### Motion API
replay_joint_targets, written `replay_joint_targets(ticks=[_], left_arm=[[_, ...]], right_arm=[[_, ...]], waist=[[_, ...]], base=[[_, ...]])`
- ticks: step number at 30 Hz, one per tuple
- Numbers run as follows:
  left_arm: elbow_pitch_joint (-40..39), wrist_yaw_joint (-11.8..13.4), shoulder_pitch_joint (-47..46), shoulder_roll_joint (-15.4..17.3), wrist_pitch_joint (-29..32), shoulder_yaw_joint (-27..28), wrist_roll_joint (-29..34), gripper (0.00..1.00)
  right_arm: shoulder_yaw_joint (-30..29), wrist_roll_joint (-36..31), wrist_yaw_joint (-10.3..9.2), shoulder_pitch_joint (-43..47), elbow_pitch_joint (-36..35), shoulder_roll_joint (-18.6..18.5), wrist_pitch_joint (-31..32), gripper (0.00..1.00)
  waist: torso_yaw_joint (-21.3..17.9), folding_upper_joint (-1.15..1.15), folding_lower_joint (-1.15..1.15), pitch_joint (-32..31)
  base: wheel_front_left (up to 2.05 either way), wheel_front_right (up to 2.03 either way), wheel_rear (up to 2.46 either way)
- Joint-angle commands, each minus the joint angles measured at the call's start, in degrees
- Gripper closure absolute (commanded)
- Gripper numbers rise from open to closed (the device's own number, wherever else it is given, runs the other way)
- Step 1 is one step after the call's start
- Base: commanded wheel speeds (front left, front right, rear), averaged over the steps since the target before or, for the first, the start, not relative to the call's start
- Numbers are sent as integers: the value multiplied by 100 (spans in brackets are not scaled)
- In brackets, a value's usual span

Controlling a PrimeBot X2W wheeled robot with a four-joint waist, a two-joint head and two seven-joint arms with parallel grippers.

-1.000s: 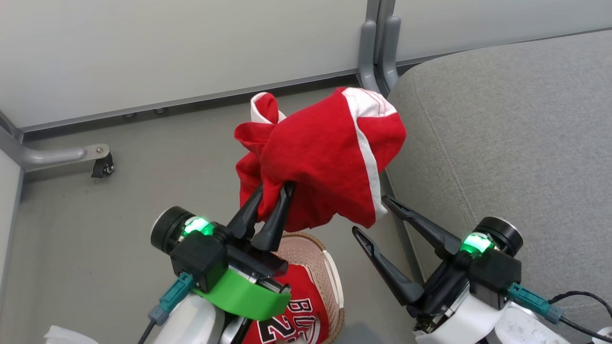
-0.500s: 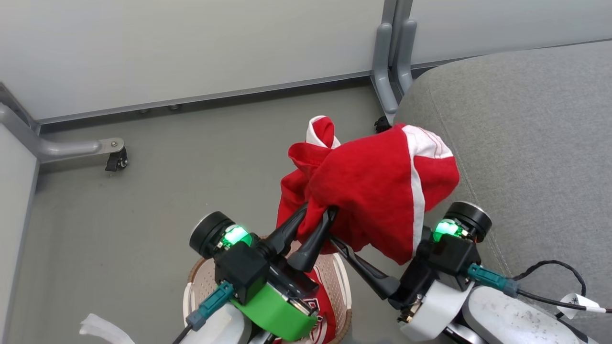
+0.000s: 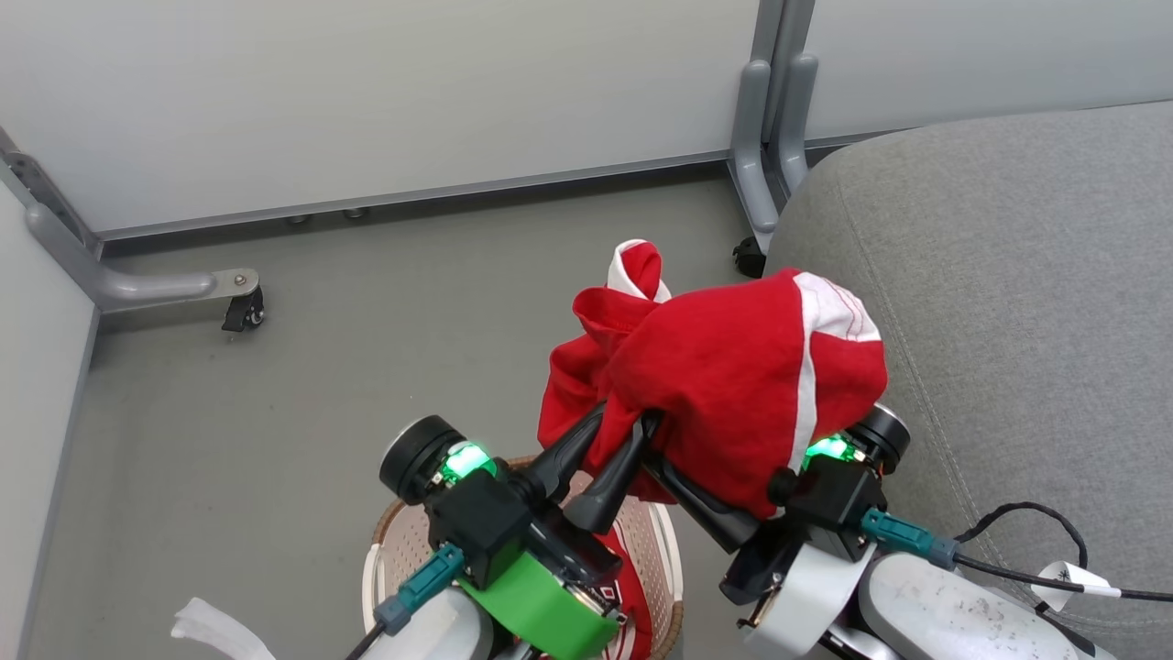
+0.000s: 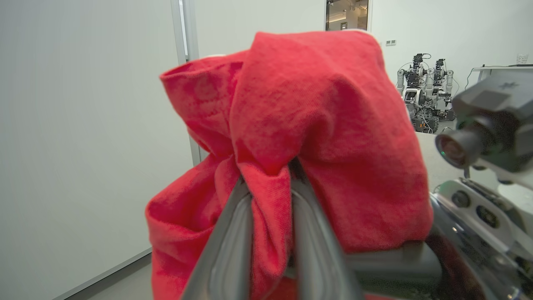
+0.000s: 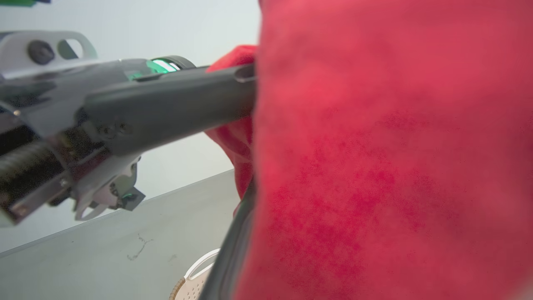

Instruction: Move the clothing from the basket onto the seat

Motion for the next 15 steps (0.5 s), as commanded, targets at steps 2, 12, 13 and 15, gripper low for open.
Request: replay_joint_targets(ticks=[2,12,13,15], left_arm=[[-10,-19,-6,21,3,-28,-23,100],[35,-19,57,-23,4,67,13,100],[38,-19,65,-26,4,85,36,60],[40,-19,84,-41,4,109,61,0]], right_arm=[[-21,-25,-10,-17,11,25,-18,100],[-147,-79,-10,59,-116,38,-19,100],[-188,-94,-10,81,-132,54,-19,100],[-282,-133,-10,140,-173,85,-19,100]], waist=[[-4,0,0,-4],[-29,0,0,-2],[-31,0,0,-5],[-30,0,0,-13]], base=[[0,0,0],[0,0,0],[0,0,0],[0,0,0]])
